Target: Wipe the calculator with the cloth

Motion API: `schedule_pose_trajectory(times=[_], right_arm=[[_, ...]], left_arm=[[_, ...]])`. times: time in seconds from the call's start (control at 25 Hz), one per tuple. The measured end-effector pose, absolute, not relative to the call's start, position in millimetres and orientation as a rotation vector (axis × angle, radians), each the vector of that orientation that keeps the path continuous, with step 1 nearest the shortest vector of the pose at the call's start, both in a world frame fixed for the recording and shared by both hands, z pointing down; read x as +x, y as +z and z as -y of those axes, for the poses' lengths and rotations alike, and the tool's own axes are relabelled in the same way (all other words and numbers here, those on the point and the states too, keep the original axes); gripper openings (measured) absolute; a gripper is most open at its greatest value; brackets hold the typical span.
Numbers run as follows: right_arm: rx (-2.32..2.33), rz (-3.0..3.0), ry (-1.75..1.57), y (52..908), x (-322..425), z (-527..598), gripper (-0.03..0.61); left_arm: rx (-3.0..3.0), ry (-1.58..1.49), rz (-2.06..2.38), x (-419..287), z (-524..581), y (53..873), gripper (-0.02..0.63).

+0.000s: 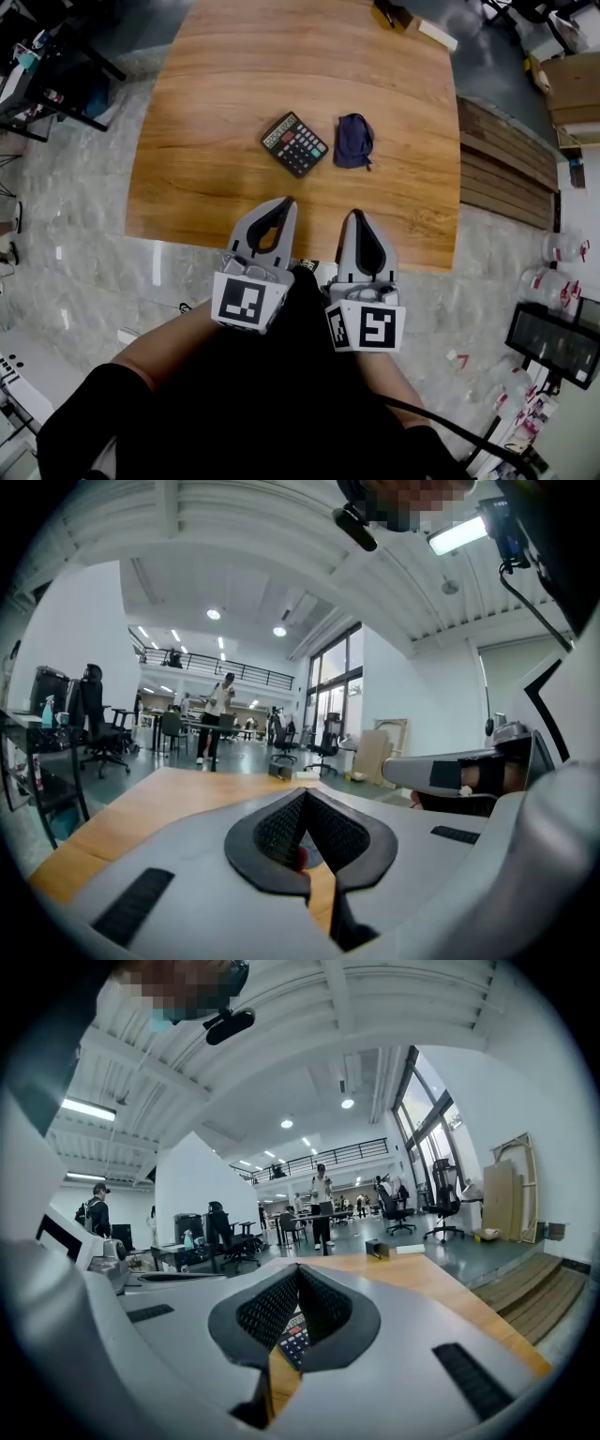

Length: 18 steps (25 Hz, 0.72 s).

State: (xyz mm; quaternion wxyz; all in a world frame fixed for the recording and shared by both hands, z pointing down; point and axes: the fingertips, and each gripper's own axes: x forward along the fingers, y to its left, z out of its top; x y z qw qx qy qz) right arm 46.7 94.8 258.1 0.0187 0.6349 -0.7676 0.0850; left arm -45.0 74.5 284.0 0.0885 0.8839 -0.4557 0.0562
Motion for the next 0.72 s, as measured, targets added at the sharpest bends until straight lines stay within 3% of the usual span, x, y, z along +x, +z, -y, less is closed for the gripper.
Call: schedule_pose_trajectory(times=[0.36, 0.72], right_arm=[[1.83, 2.438, 0.334, 295.1, 73.2, -31.2, 0.015], [1.8, 2.36, 0.431, 374.7, 71.8, 45.4, 0.015]], left_arm=[[2.611, 0.275, 1.419, -14.6, -14.7, 317.6, -0.005], [2.554, 0.479, 1.328, -29.4, 62.4, 408.4, -0.005]])
